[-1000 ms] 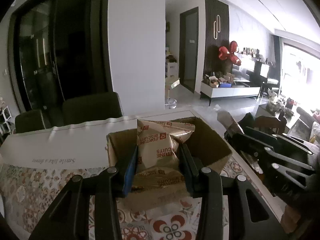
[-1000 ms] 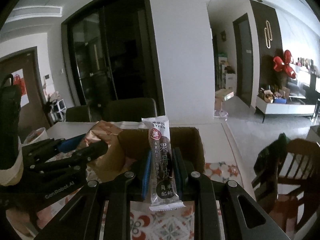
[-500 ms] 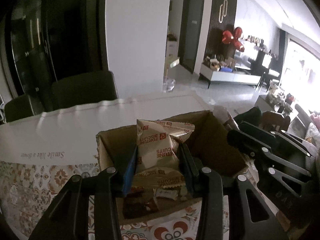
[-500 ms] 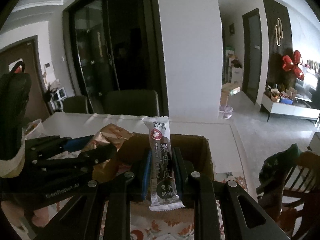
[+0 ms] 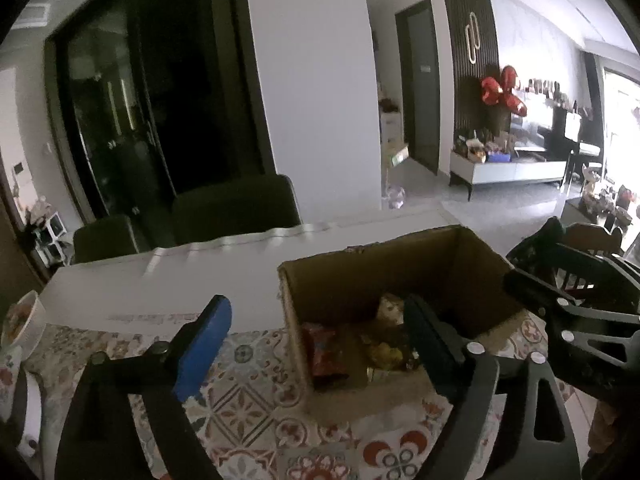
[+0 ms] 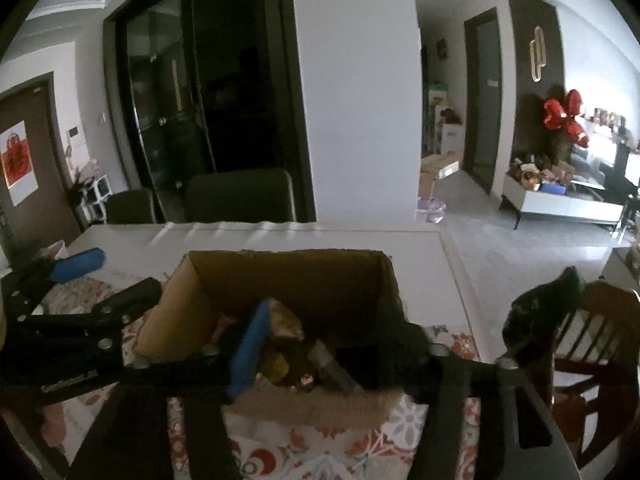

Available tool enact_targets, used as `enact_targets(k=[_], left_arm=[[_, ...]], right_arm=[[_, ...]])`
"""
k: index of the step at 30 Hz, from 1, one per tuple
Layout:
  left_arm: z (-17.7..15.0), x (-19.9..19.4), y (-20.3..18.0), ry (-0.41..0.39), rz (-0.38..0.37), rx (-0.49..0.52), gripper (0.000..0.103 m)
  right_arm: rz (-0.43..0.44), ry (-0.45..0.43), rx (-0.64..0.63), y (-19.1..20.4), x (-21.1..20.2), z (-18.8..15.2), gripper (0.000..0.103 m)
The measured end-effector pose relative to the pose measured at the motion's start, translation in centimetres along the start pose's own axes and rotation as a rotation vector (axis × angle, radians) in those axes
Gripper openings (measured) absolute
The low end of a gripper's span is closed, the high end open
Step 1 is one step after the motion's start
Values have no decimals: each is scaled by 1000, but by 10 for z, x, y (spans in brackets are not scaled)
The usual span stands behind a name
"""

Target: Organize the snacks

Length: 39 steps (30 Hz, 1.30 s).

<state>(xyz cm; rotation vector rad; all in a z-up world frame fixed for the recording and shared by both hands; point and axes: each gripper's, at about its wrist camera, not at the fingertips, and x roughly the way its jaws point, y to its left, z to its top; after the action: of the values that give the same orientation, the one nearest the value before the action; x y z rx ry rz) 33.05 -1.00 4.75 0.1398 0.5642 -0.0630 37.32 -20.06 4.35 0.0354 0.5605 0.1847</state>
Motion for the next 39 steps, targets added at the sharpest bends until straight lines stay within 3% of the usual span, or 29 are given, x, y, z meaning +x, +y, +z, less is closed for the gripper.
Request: enact_targets(k=[8, 13, 22, 29, 39], left_arm=[[-40, -84, 11, -132, 75, -12, 103], [-62, -131, 10, -195, 115, -7, 103], [-93, -197, 10, -241, 93, -21, 103], [-112, -235, 8, -260, 77, -21, 103], [-125, -253, 6, -258, 40, -15, 103]], right_arm=[[-84, -88, -3, 19, -70, -35, 86], [-111, -138, -11, 32, -117, -55, 93], [-150, -184, -15, 50, -186, -90, 96], [-135, -203, 7, 57, -223, -114, 98], [-147, -223, 10, 62, -250, -133, 98]])
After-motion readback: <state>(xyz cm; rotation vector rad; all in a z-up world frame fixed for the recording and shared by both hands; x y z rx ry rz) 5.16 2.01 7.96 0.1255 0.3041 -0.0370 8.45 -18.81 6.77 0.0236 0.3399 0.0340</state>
